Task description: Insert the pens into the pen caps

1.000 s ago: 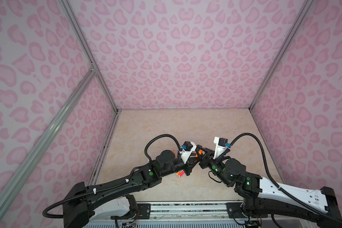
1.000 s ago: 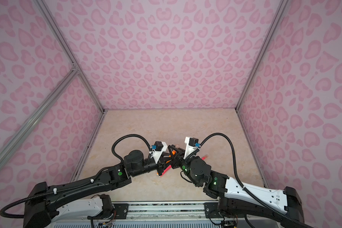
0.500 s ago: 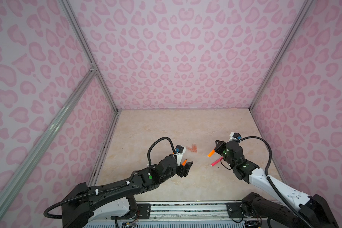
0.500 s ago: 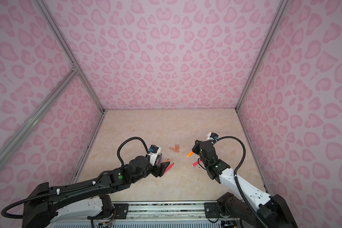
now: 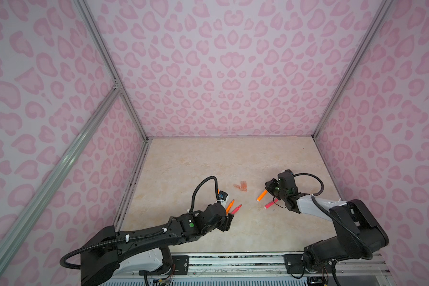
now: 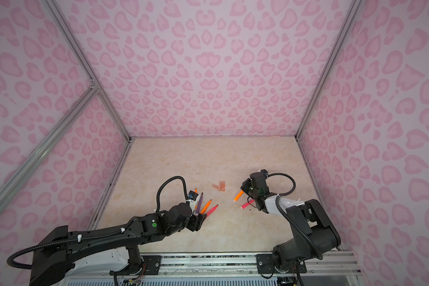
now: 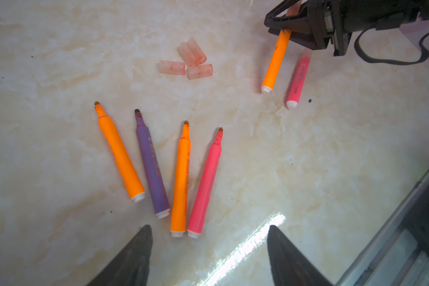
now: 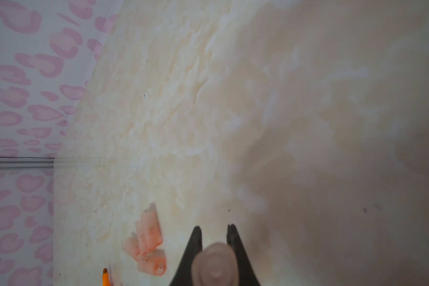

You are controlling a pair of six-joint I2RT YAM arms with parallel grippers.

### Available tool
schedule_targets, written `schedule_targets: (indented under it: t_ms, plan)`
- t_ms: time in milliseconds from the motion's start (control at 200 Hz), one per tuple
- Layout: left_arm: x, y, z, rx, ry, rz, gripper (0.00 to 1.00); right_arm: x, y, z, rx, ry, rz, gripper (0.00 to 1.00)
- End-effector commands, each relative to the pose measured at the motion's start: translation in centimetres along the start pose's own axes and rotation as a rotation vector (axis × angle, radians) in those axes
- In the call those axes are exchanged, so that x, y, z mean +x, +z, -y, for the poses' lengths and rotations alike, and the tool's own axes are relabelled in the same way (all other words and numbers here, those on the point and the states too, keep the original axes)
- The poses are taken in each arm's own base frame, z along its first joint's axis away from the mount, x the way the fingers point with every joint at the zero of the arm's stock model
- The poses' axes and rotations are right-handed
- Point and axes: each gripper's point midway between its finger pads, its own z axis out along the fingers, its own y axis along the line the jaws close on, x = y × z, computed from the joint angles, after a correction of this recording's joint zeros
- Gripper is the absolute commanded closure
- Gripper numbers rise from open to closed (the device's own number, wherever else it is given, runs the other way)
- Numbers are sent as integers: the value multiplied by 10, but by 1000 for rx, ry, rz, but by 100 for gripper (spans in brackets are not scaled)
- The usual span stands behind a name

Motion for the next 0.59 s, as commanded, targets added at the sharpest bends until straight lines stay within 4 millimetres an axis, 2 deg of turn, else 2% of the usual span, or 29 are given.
schedule_targets:
  t_ms: [0,75,240,590]
  plan:
    - [-2,5,1,-18,9,-1,26,-1,2,6,-3,-6,9,94]
    - [-2,9,5,-21,26,-10,27,0,2,11,17,-17,5,91]
    - [-1,17,10,-23,44,-26,28,6,0,21,59,-47,-21,89]
    - [6,28,20,-5,75,-76,27,19,-9,33,110,-102,-71,76]
